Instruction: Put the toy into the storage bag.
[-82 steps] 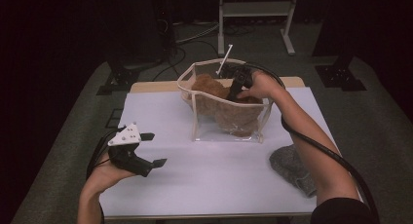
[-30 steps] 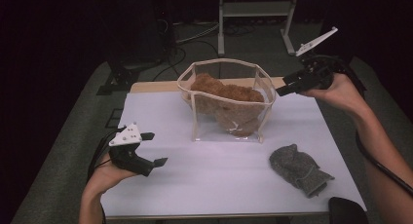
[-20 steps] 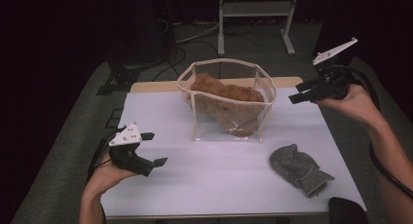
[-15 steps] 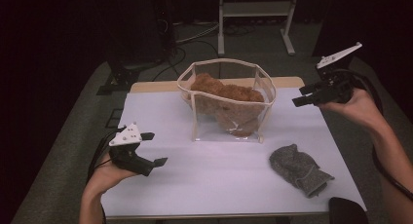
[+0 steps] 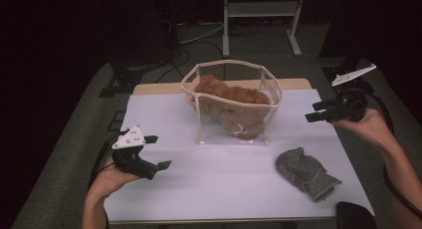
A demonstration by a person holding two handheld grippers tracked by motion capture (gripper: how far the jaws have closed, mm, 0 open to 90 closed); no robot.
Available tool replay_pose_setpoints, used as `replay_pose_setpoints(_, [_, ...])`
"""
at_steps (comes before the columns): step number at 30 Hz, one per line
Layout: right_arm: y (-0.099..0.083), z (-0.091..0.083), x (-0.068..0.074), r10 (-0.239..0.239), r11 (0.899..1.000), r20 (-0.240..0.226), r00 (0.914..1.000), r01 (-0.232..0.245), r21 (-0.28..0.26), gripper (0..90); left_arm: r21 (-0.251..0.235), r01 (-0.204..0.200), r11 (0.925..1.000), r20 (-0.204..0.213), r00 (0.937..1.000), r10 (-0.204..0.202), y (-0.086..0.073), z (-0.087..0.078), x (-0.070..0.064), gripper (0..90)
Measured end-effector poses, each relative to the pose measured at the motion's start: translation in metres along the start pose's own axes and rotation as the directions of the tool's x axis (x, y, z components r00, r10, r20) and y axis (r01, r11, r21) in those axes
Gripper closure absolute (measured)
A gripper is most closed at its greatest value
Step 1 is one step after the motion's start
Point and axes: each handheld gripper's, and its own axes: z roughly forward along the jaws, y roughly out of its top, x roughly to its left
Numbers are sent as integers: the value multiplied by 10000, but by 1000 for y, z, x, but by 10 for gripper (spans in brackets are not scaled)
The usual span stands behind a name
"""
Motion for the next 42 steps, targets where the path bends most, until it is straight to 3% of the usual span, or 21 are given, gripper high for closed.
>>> replay_pose_setpoints(19, [-57, 30, -9, 837, 9965, -459, 9954, -837, 24, 271, -18, 74, 10000, 47, 10000, -74, -1, 2, 0, 72])
replay_pose_setpoints(42, [-96, 52, -2, 1214, 9926, -901, 9885, -1207, 130, 254, 96, 3, 10000, 94, 10000, -4, -2, 3, -1, 72])
